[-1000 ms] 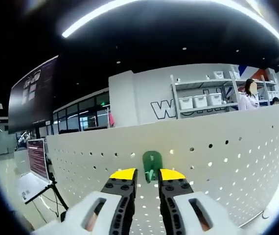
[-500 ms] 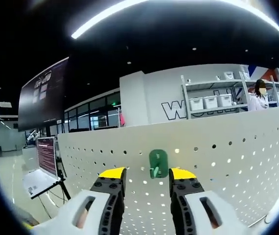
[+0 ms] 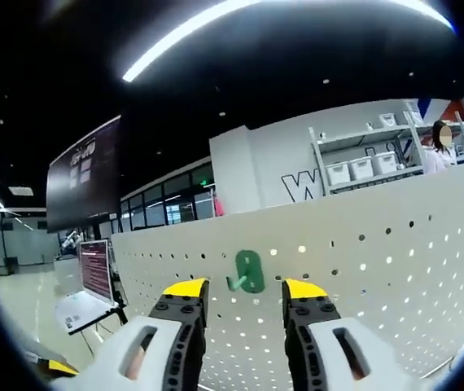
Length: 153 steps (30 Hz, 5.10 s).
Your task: Insert the hook assembly into the mounting plate slot until the hook locks in place.
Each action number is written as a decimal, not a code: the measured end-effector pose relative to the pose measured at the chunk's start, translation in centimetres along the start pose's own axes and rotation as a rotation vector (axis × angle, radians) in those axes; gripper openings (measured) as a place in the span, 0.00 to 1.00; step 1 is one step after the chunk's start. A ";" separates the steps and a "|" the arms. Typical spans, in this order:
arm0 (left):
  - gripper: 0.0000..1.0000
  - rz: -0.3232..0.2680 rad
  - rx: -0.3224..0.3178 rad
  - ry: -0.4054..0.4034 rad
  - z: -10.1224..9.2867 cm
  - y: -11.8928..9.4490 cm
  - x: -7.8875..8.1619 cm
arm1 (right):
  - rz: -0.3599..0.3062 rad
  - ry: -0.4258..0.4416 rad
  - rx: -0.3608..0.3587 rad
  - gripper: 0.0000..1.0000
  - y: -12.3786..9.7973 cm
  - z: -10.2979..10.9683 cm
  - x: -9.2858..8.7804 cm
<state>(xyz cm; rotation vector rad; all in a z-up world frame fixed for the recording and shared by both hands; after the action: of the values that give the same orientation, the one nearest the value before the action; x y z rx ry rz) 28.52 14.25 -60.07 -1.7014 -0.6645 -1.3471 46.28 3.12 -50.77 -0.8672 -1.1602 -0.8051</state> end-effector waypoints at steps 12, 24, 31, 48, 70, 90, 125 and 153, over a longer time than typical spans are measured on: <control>0.66 -0.002 -0.009 0.009 -0.2 -0.1 0.0 | -0.019 -0.063 0.153 0.34 -2.6 0.4 -0.1; 0.66 0.011 -0.016 0.017 -0.2 0.0 -0.1 | 0.003 -0.075 0.217 0.38 -4.7 -0.3 -1.2; 0.66 0.015 -0.020 0.026 -0.3 -0.1 -0.2 | 0.032 -0.118 0.257 0.39 -6.0 -0.1 -2.7; 0.66 0.023 -0.028 0.031 -0.1 0.0 -0.5 | 0.103 -0.176 0.251 0.42 -10.3 -1.7 -6.7; 0.66 0.050 -0.045 0.029 -0.3 0.3 -1.4 | 0.169 -0.159 0.197 0.47 -15.1 -4.9 -10.9; 0.68 0.074 -0.044 0.011 -0.2 0.0 -2.9 | 0.213 -0.092 0.132 0.50 -18.8 -7.1 -14.3; 0.69 0.189 -0.075 -0.017 0.2 0.4 -5.8 | 0.406 -0.058 0.103 0.52 -21.7 -8.5 -19.2; 0.63 0.309 -0.120 0.152 2.4 3.2 -6.2 | 0.478 -0.064 0.131 0.52 -21.6 -7.7 -21.0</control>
<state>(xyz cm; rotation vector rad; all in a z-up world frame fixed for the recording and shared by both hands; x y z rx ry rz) 30.62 15.23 -67.11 -1.6942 -0.2261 -1.2971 26.03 -11.53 -69.24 -1.0131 -0.9919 -0.3094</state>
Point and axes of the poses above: the point that each gripper's makers call its tool centre point, and the gripper's own axes: y roughly forward along the fingers, z roughly to its left, x roughly out of its top, the point moved 1 cm from there along -y, roughly backward along the fingers, and after that the axes turned 14 degrees about z, right-handed, at the moved point
